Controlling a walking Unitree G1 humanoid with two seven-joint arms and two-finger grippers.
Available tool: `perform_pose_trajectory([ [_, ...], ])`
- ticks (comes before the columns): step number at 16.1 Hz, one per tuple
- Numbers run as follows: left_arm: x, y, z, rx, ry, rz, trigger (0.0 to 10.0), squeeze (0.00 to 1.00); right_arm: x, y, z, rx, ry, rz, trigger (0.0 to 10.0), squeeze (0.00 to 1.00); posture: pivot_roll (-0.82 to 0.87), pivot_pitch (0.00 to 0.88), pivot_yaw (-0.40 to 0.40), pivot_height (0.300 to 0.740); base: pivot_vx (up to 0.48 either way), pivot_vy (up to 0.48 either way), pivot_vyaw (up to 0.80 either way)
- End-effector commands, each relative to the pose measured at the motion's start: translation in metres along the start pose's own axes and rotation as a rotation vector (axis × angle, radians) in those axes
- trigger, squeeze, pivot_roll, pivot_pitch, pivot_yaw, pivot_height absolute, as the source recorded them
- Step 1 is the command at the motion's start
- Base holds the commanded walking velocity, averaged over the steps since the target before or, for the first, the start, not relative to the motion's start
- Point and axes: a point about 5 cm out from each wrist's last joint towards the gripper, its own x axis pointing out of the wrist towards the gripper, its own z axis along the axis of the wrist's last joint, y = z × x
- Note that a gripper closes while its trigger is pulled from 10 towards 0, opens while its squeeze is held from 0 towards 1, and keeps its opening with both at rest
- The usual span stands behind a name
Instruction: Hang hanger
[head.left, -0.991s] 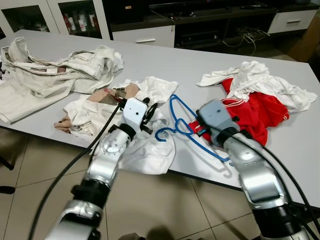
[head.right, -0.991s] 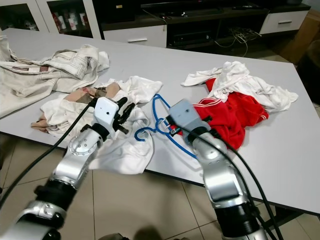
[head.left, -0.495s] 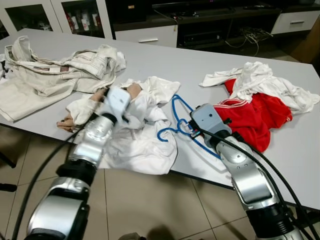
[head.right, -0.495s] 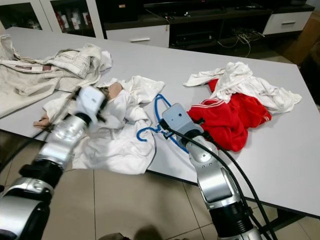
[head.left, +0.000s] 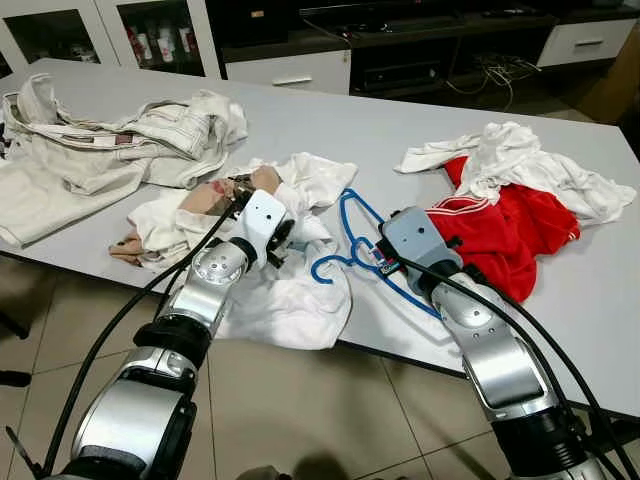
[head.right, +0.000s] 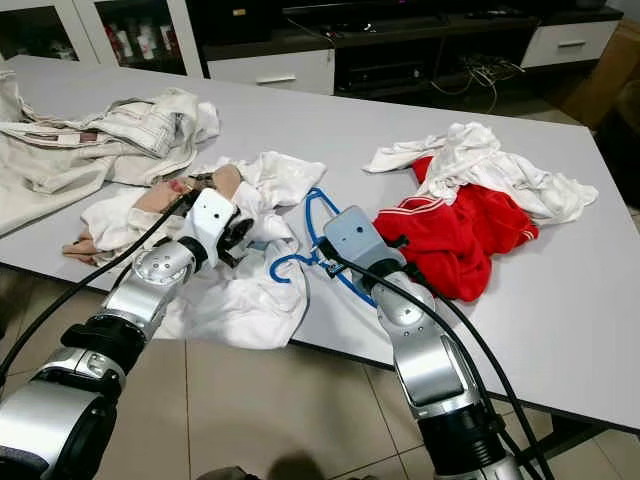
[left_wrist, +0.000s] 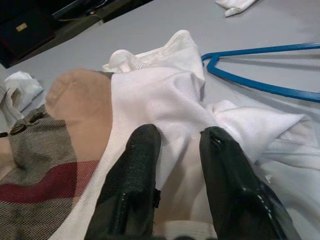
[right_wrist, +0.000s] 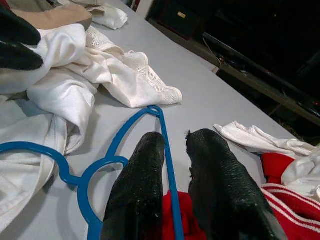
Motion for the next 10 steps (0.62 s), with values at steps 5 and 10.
perform_pose_trajectory([
  [5, 0.0, -0.006, 0.014, 0.163, -0.112, -0.027, 10.0, 0.0, 0.001, -0.001, 0.004, 0.006, -0.027, -0.006, 10.0, 0.0, 0.0, 0.0, 0.043, 0.723, 0.0, 0.0, 0.0],
  [10, 0.0, 0.003, 0.0, 0.122, -0.018, 0.049, 10.0, 0.0, 0.0, 0.0, 0.005, 0.009, -0.034, 0.0, 10.0, 0.0, 0.0, 0.0, 0.042, 0.723, 0.0, 0.0, 0.0],
])
